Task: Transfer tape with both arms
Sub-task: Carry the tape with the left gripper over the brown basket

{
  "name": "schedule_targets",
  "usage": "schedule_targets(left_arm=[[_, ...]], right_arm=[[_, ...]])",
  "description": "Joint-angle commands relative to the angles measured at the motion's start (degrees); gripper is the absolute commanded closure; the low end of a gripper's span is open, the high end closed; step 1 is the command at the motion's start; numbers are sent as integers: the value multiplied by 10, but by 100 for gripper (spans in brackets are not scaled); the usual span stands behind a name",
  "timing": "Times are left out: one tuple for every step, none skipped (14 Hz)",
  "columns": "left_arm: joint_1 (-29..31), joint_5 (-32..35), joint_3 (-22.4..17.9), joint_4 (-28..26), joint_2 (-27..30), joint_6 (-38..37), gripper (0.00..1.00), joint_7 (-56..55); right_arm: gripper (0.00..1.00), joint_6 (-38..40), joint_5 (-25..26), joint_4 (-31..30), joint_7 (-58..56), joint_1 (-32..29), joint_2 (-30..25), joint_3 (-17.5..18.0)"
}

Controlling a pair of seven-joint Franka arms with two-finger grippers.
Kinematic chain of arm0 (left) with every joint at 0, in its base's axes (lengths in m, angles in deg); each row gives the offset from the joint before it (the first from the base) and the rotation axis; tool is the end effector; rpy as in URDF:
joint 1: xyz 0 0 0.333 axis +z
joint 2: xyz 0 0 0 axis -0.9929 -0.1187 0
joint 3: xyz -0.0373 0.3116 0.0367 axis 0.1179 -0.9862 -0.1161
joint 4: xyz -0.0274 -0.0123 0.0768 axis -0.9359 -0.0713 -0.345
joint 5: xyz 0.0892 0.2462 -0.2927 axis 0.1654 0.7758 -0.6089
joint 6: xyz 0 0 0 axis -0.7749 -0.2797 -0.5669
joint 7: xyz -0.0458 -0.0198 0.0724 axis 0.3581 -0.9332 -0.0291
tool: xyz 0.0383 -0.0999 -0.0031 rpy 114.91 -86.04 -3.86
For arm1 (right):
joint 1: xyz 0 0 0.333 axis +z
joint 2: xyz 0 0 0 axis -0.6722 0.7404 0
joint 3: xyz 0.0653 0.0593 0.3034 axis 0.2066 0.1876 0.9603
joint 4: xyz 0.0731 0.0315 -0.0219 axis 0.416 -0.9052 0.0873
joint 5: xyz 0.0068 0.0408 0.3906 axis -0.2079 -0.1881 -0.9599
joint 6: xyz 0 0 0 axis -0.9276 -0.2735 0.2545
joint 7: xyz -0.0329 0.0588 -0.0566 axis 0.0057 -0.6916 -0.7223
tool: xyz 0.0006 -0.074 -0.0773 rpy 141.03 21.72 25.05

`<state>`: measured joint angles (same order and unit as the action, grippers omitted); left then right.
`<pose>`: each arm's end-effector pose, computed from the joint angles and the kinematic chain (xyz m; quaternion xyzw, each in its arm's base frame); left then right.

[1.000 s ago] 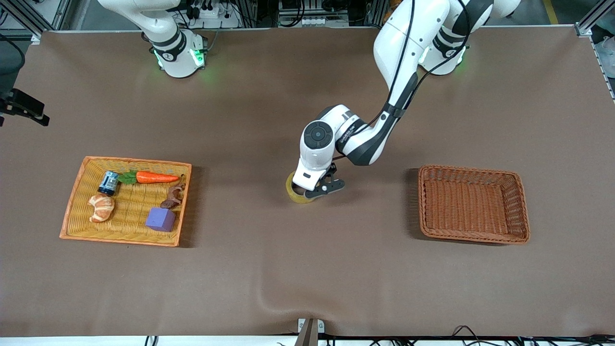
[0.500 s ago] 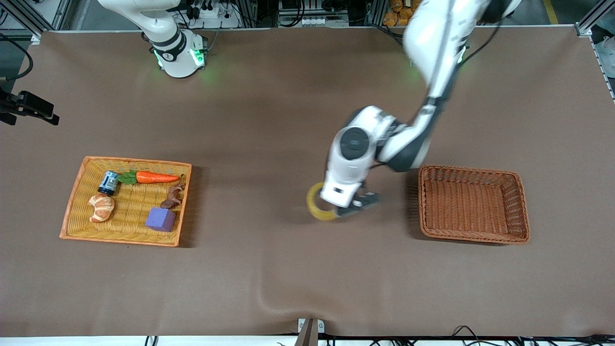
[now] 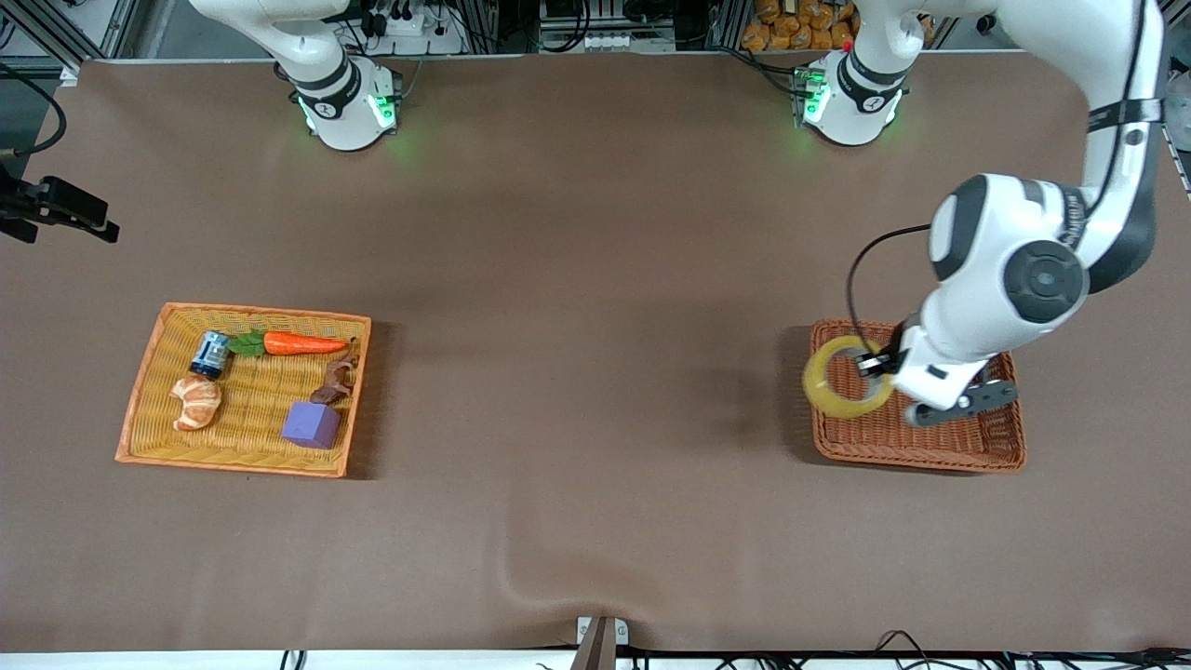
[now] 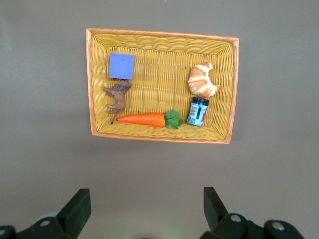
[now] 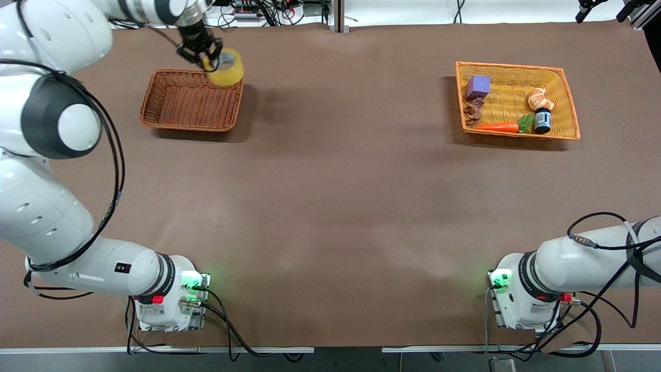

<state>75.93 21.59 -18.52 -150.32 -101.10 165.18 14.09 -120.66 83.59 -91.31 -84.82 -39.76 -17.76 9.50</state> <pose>0.6185 -0.0955 0.3705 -0.9913 -0.1238 0.0395 0.0209 0.5350 -0.0603 0.6218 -0.9994 0.0060 0.0338 0.0034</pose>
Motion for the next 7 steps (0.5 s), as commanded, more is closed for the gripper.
schedule_targets(left_arm=[[63,12,10,-85,8,85,100,73],[90,12,11,-91,-12,108,100,108],[110,12,11,-92,-32,128,100,131],[116,12,11,-91,-51,145,100,138],[117,11,11,-91,-65,161,100,139],[116,11,11,-88,-71,167,95,139],[116,11,11,-82,-69,166,71,138]], right_arm=[[0,-4,-11,2,6,-10,0,6],[0,-7,-11,3,3,-10,0,6],[0,-14,-10,3,0,-10,0,6],[0,-27,-6,2,-7,-10,1,6],[0,-27,-4,2,-14,-11,2,6],[0,-24,-6,2,-12,-11,6,6],[0,-24,-7,2,-11,-11,6,6]])
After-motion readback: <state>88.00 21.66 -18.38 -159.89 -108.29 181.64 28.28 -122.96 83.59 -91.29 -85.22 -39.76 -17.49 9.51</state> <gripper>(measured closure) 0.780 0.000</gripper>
